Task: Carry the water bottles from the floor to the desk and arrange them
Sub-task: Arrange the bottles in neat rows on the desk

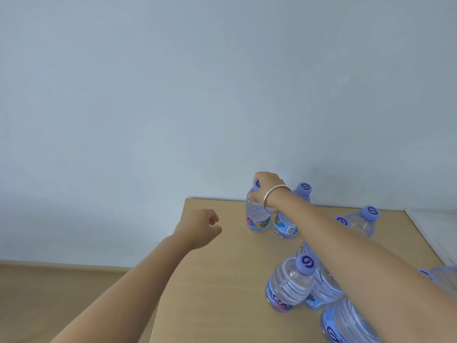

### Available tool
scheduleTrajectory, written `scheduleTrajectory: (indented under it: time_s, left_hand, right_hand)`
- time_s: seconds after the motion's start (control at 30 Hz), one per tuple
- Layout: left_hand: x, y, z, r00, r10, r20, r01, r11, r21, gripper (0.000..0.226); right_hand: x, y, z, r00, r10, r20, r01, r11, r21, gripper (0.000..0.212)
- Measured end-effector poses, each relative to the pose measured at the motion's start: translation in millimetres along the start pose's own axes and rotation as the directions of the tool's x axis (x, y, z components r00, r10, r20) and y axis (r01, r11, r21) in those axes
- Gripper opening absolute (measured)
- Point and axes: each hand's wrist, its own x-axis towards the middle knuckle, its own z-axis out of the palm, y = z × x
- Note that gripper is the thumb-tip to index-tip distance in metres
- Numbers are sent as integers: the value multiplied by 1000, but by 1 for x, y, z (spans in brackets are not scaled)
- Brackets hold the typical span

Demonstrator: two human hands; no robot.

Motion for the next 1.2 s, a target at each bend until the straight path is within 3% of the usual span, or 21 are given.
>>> scheduleTrajectory:
  time_s: [0.03, 0.23, 0.37, 0.47, 0.6, 0.7, 0.77, 0.87, 1.0, 1.2]
  left_hand:
    - [2, -2, 2, 1000, 0, 6, 0, 1000, -8, 30]
    - [20, -9, -9, 999, 47, 2, -46, 991, -122, 41]
    - [28, -20, -13, 989, 76, 123, -63, 992, -111, 62]
    - [34, -27, -13, 977, 112, 182, -73, 975, -209, 76]
    - [39, -29, -2, 952, 192, 237, -70, 894, -443, 59]
    - [43, -30, 7, 955, 215, 203, -84, 856, -510, 47]
    - [46, -29, 10, 965, 210, 155, -108, 861, -498, 44]
    - [46, -24, 15, 986, 154, 62, -115, 902, -417, 40]
    - [42, -20, 21, 986, 167, -6, -163, 954, -253, 55]
    - [43, -31, 16, 955, 246, 168, -183, 929, -322, 70]
  right_hand:
    - [-1, 0, 1, 999, -32, -5, 32, 999, 22, 7]
    - [-13, -11, 2, 967, -215, 138, 197, 971, 134, 30]
    - [-24, -32, 11, 935, -287, 208, 263, 955, 138, 26]
    - [-30, -43, 19, 930, -300, 214, 261, 946, 194, 29]
    - [-37, -49, 25, 956, -251, 154, 186, 920, 345, 42]
    - [-45, -47, 35, 988, -153, 18, 126, 872, 472, 44]
    - [-49, -46, 42, 992, -120, -49, 129, 874, 468, 38]
    - [-51, -44, 48, 999, -28, -30, 38, 909, 416, 43]
    - [-50, -43, 54, 994, 104, -39, -82, 925, 372, 46]
    - [-52, -38, 54, 990, 74, -118, -19, 913, 408, 34]
